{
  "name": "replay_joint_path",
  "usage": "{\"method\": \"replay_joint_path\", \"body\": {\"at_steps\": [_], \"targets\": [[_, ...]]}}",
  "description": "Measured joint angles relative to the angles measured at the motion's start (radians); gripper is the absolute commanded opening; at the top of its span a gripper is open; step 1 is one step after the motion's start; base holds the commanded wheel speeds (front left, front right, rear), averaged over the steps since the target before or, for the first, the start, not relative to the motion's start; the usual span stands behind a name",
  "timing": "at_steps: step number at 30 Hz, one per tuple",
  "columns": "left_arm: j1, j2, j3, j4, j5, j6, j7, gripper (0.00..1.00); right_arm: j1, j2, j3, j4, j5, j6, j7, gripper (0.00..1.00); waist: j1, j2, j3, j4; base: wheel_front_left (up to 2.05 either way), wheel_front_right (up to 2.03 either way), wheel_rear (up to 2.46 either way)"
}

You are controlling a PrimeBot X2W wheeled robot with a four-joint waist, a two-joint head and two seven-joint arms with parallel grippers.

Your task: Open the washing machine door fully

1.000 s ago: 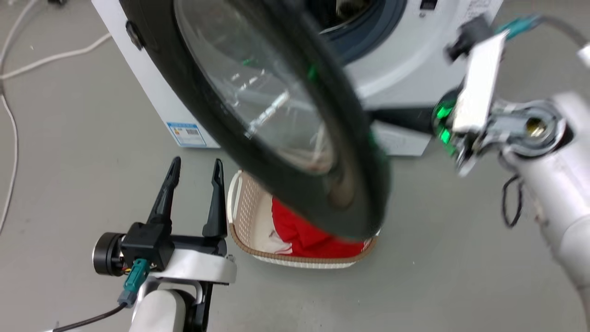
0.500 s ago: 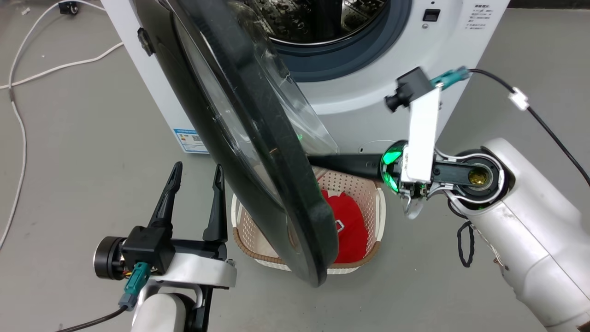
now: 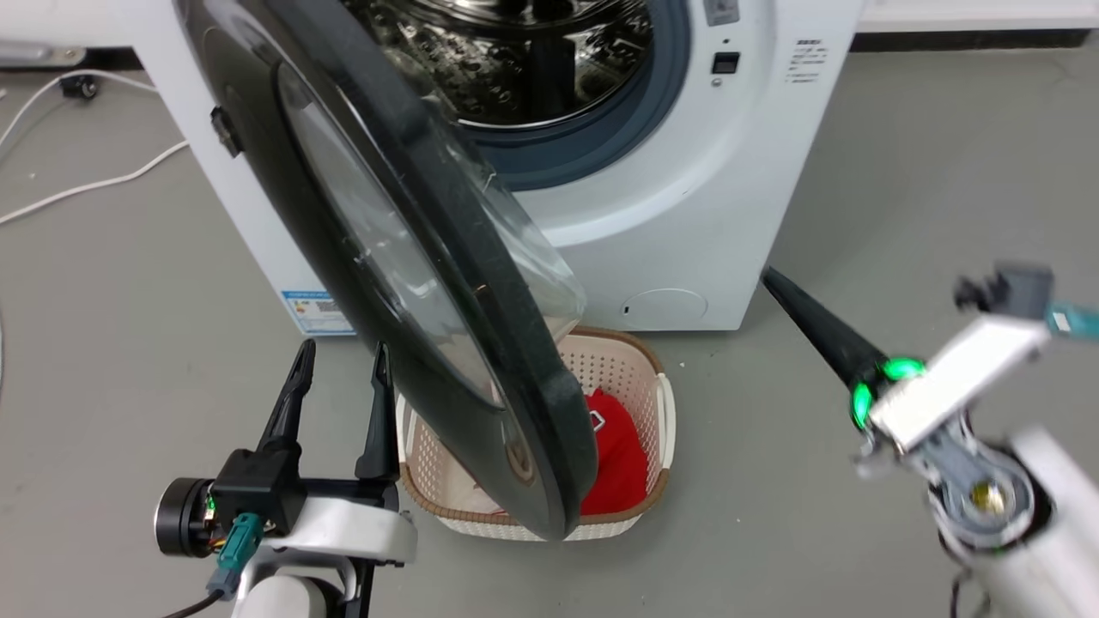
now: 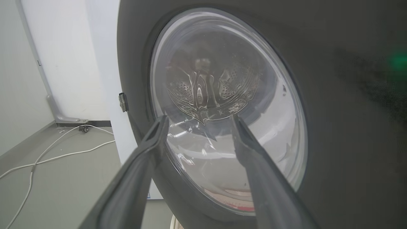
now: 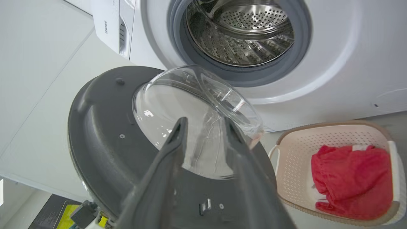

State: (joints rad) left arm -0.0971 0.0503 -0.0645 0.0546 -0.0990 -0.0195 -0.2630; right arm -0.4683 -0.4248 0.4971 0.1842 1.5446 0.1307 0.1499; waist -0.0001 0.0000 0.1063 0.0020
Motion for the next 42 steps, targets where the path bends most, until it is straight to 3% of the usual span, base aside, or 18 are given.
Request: {"method": "replay_joint_path", "body": {"at_steps": [7, 11, 15, 18, 19, 23, 26, 30, 35, 42], "targets": [[0.028, 0.0, 0.023, 0.002, 0.007, -0.012, 0.0, 1.0, 0.24, -0.011, -0.082, 0.018, -0.175, 0.0, -0.316, 1.0, 0.0, 0.0, -0.036, -0.022, 0.0, 0.0, 0.0], [0.036, 0.0, 0.037, 0.002, 0.007, -0.013, 0.0, 1.0, 0.325, 0.023, -0.181, 0.077, -0.354, 0.0, -0.402, 1.0, 0.0, 0.0, -0.049, -0.029, 0.0, 0.0, 0.0], [0.049, 0.0, 0.044, 0.001, 0.009, -0.013, 0.0, 1.0, 0.373, 0.118, -0.396, 0.083, -0.659, 0.0, -0.411, 1.0, 0.0, 0.0, -0.055, -0.036, 0.0, 0.0, 0.0], [0.05, 0.0, 0.051, -0.001, 0.018, -0.015, 0.0, 1.0, 0.397, 0.217, -0.555, -0.021, -0.962, 0.0, -0.413, 1.0, 0.0, 0.0, -0.055, -0.041, 0.0, 0.0, 0.0], [0.05, 0.0, 0.053, -0.002, 0.025, -0.016, 0.0, 1.0, 0.42, 0.287, -0.612, -0.112, -1.139, 0.0, -0.413, 1.0, 0.0, 0.0, -0.052, -0.041, 0.0, 0.0, 0.0], [0.05, 0.0, 0.059, -0.004, 0.037, -0.025, 0.0, 1.0, 0.45, 0.344, -0.647, -0.29, -1.425, 0.0, -0.413, 1.0, 0.0, 0.0, -0.051, -0.04, 0.0, 0.0, 0.0], [0.049, 0.0, 0.061, -0.005, 0.045, -0.029, 0.0, 1.0, 0.487, 0.365, -0.63, -0.373, -1.555, 0.0, -0.413, 1.0, 0.0, 0.0001, -0.053, -0.039, 0.0, 0.0, 0.0], [0.048, 0.0, 0.064, -0.007, 0.052, -0.034, 0.0, 1.0, 0.543, 0.371, -0.596, -0.376, -1.608, 0.0, -0.413, 1.0, 0.0, 0.0, -0.058, -0.04, 0.0, 0.0, 0.0], [0.048, 0.0, 0.066, -0.006, 0.058, -0.04, 0.0, 1.0, 0.572, 0.373, -0.583, -0.278, -1.544, 0.0, -0.412, 1.0, 0.0, 0.0, -0.063, -0.043, 0.0, 0.0, 0.0], [0.048, 0.0, 0.066, -0.005, 0.058, -0.044, 0.0, 1.0, 0.56, 0.373, -0.581, -0.266, -1.518, 0.0, -0.412, 1.0, 0.0, 0.0, -0.062, -0.047, 0.0, 0.0, 0.0]]}}
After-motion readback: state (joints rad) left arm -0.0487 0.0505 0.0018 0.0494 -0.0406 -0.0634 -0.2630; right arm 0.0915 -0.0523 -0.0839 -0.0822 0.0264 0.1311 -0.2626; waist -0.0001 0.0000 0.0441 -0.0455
